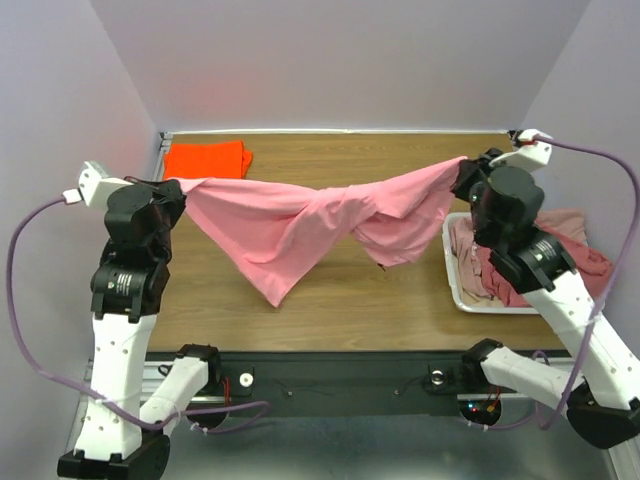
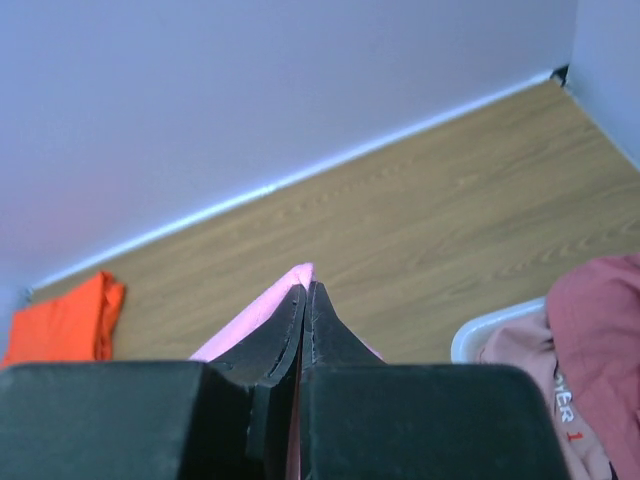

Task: Fold and stack the t-shirts
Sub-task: Flatten the tshirt out

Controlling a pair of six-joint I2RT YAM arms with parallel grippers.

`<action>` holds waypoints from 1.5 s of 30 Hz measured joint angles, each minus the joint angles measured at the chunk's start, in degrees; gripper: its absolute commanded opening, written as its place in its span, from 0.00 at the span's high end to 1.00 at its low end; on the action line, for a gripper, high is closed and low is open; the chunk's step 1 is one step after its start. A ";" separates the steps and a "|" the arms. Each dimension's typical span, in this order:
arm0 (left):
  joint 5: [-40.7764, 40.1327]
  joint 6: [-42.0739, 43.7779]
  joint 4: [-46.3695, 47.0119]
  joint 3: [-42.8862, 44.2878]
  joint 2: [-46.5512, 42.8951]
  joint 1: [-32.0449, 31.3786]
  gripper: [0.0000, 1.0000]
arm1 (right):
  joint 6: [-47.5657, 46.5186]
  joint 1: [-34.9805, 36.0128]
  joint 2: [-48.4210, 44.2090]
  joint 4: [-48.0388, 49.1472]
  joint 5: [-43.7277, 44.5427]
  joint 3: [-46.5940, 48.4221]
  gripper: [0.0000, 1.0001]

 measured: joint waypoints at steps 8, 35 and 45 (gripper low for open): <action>-4.94 0.28 -4.28 6.56 -2.21 0.00 1.00 | -2.03 0.02 -6.86 -0.22 -1.09 3.13 1.00; -8.52 1.20 -6.12 10.23 5.73 0.02 1.00 | -0.96 0.00 -4.90 -4.74 -8.74 4.46 1.00; -3.50 3.50 3.85 12.00 35.98 0.55 0.99 | -0.33 -0.26 11.67 -4.68 -0.13 3.15 1.00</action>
